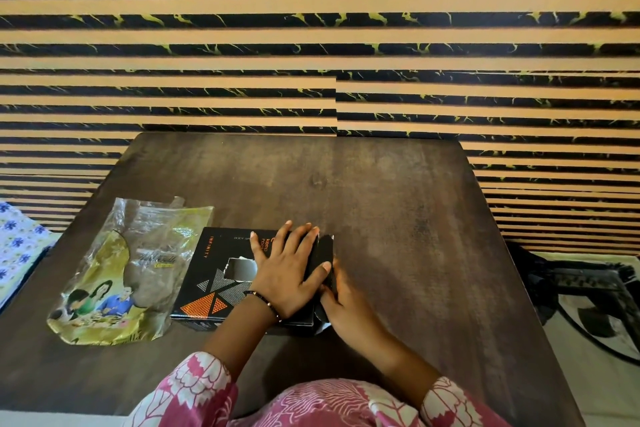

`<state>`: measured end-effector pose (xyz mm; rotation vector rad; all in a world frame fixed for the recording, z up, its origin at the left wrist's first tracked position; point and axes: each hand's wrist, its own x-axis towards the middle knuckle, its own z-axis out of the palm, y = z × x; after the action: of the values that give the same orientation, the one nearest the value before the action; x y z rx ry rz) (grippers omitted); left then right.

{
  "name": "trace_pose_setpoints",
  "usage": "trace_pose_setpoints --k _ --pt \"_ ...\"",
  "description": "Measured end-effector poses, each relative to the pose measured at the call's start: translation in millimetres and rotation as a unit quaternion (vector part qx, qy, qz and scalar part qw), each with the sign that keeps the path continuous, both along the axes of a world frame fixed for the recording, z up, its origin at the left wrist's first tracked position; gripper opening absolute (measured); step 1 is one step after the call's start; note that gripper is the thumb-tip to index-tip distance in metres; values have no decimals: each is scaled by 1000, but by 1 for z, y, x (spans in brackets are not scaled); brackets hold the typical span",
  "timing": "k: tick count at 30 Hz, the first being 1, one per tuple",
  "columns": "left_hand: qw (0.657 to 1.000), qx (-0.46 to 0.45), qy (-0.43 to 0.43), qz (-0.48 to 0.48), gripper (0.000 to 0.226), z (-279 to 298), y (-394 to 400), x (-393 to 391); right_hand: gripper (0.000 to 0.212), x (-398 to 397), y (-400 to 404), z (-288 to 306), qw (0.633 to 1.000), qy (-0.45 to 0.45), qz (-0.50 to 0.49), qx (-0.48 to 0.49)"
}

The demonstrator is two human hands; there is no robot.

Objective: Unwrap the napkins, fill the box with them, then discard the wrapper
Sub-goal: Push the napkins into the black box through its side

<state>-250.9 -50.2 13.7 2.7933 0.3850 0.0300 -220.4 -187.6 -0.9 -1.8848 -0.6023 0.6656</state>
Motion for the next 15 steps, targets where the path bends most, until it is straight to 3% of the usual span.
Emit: trace_pose_setpoints --k 15 --pt "1000 17 0 0 77 -1 -1 2 55 -11 1 3 997 45 63 7"
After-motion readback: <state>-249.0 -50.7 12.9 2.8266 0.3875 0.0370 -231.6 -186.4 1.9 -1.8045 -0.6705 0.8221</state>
